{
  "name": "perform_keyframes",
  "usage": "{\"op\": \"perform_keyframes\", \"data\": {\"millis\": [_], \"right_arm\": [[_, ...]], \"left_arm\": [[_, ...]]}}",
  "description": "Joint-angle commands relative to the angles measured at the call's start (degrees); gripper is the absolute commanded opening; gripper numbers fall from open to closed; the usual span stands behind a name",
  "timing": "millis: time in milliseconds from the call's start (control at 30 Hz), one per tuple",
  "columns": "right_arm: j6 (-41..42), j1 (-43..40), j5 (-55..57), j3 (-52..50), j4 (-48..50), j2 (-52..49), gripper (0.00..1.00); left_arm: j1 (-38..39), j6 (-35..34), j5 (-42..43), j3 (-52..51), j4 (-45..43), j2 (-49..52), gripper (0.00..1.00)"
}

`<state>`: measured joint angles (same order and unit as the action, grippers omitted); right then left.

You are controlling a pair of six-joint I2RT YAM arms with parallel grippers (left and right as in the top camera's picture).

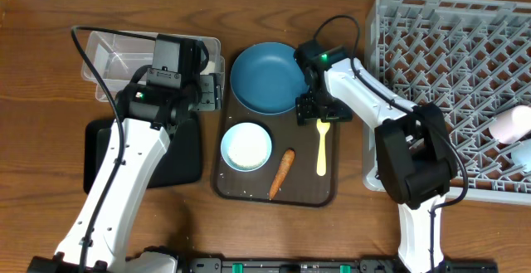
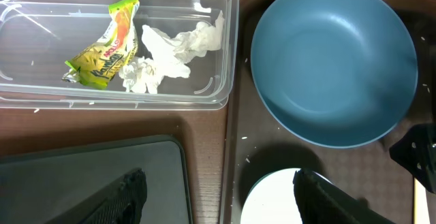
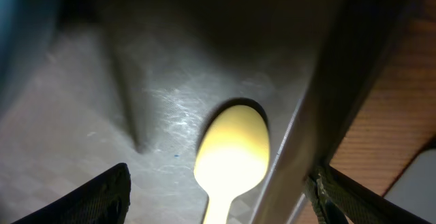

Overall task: Sort waste into correct bins and load items into the dishwasher rack
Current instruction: 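Reach the right gripper down to the yellow spoon on the tray, then close the right gripper on the yellow spoon handle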

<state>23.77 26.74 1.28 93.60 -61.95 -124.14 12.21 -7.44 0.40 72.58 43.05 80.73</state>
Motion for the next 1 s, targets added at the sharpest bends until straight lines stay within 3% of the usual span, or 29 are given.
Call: {"op": "perform_keyframes", "data": {"millis": [0,367,600,967], "right_arm": [[1.03,0.72,-0.24,-1.27,1.57,-0.37,0.82],[1.07,0.72,-0.28,-7.10,6.36,-0.37,0.80],[1.07,0.70,-0.31,-7.74,6.88,-0.37,0.63],[1.07,0.66,-0.28,-7.74,5.95,-0.37,0.51]], "left_arm": [[-0.02,0.57,-0.92,0.28,0.00,-0.24,0.71],[-0.02,0.55,-0.92,0.28,0.00,-0.24,0.71],[-0.02,0.55,-0.92,0.28,0.00,-0.24,0.71],[-0.02,0.55,-0.92,0.28,0.00,-0.24,0.71]]}}
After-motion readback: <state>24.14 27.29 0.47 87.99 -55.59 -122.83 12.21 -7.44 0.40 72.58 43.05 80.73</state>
